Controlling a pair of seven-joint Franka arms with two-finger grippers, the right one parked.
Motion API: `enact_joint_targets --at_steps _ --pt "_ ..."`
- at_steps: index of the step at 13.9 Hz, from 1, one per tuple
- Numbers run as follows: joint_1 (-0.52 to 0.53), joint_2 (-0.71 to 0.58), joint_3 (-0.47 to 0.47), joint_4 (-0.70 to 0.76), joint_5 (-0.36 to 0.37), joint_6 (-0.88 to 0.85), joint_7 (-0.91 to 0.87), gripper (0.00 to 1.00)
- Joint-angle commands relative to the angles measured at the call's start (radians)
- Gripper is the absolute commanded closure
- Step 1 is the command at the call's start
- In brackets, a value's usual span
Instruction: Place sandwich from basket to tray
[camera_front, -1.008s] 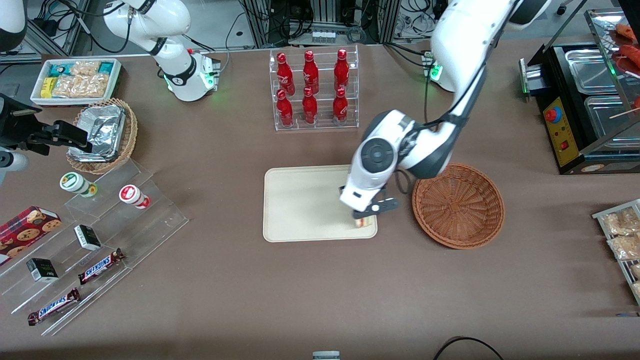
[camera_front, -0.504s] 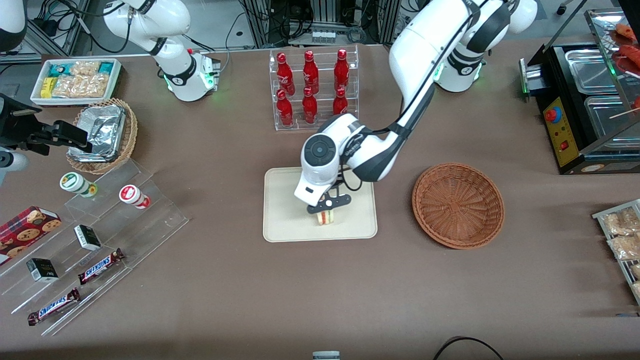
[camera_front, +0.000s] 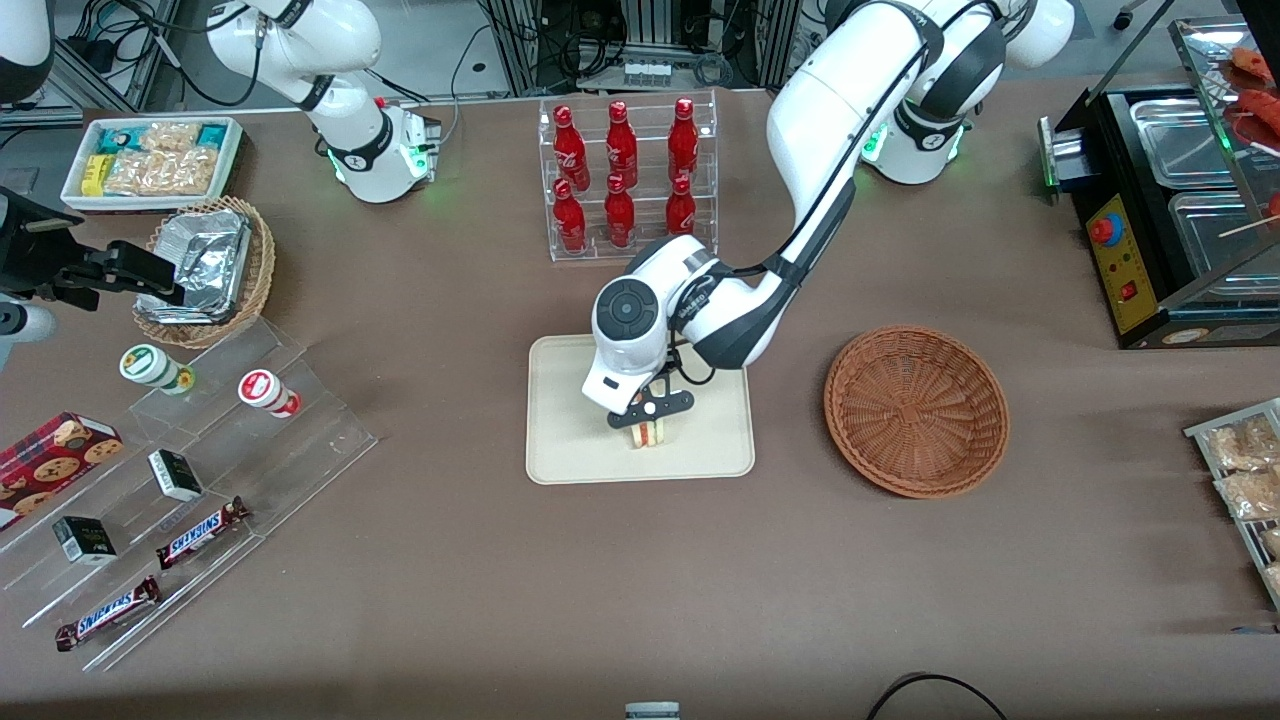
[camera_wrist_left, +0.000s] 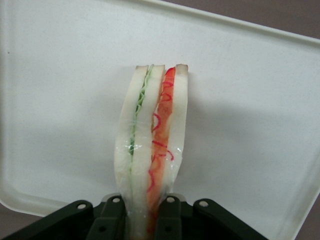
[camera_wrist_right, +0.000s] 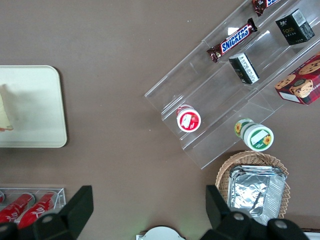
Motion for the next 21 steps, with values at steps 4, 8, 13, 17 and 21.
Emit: enact_joint_targets --at_steps 4,8,13,17,21 --pt "-0.019 0.035 0.015 0.040 0.015 -0.024 0.003 1.00" --pt "-0.011 0.029 0.015 0.041 0.013 -0.022 0.003 0.00" --pt "0.017 -0.018 0.011 0.046 -0.016 -0.031 -0.002 0.00" --pt "0.027 -0.115 0.015 0.046 -0.025 -0.080 0.000 0.00" --pt "0.069 -0.218 0.013 0.043 -0.027 -0.183 0.003 0.00"
